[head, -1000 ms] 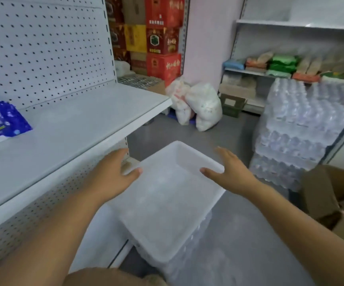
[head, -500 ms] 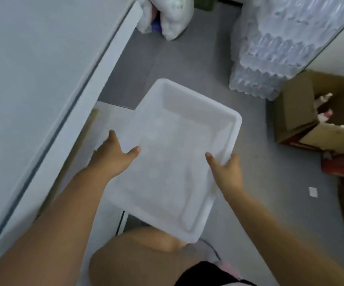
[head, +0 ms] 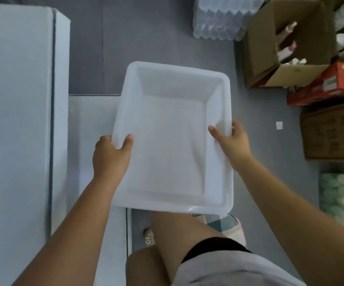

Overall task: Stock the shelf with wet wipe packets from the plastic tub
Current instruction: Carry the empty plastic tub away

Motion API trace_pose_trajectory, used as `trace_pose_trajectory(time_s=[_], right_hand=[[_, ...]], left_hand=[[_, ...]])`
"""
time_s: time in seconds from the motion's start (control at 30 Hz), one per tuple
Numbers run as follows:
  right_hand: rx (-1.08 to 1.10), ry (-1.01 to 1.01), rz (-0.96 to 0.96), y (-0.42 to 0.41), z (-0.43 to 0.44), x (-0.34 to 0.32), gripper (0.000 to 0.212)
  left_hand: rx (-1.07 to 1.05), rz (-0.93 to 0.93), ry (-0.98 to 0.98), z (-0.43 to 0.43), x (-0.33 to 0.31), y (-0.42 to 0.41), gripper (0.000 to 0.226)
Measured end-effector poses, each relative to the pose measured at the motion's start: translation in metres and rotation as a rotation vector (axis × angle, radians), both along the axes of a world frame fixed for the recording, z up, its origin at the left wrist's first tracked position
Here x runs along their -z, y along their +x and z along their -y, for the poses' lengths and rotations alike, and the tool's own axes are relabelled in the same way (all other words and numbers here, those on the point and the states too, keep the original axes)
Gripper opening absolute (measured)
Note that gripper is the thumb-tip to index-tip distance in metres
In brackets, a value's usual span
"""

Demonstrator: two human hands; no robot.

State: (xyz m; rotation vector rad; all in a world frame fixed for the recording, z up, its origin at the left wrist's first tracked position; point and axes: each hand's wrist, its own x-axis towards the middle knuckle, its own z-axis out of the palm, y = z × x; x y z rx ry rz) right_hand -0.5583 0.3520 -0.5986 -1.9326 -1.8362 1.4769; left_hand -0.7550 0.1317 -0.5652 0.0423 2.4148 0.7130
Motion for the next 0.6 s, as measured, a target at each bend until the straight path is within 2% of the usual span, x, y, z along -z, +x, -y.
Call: trace_pose_trajectory(time_s=[0.07, 0.13, 0.23, 0.4, 0.53, 0.6], right_hand=[[-0.009, 0.009, -0.033, 0.002, -0.02, -0.028, 0.081], [-0.024, 0.026, -0.079, 0.001, -0.038, -0.058, 0.067], [-0.048, 0.08, -0.135, 0.0, -0.053, -0.104, 0.054], [0.011, 0.199, -0.24, 0.001, -0.037, -0.17, 0.057], [0.075, 0.237, -0.278, 0.009, -0.025, -0.206, 0.078], [0.113, 0.253, -0.279, 0.014, -0.025, -0.223, 0.076]], left_hand=[[-0.009, 0.004, 0.029, -0.019, -0.025, -0.003, 0.055], [-0.028, -0.012, 0.064, -0.037, -0.053, -0.008, 0.051], [-0.012, -0.06, 0.133, -0.053, -0.093, -0.014, 0.056], [0.015, -0.153, 0.264, -0.054, -0.155, -0.023, 0.072], [0.028, -0.207, 0.373, -0.049, -0.194, -0.023, 0.064], [0.022, -0.228, 0.429, -0.05, -0.211, -0.02, 0.053]])
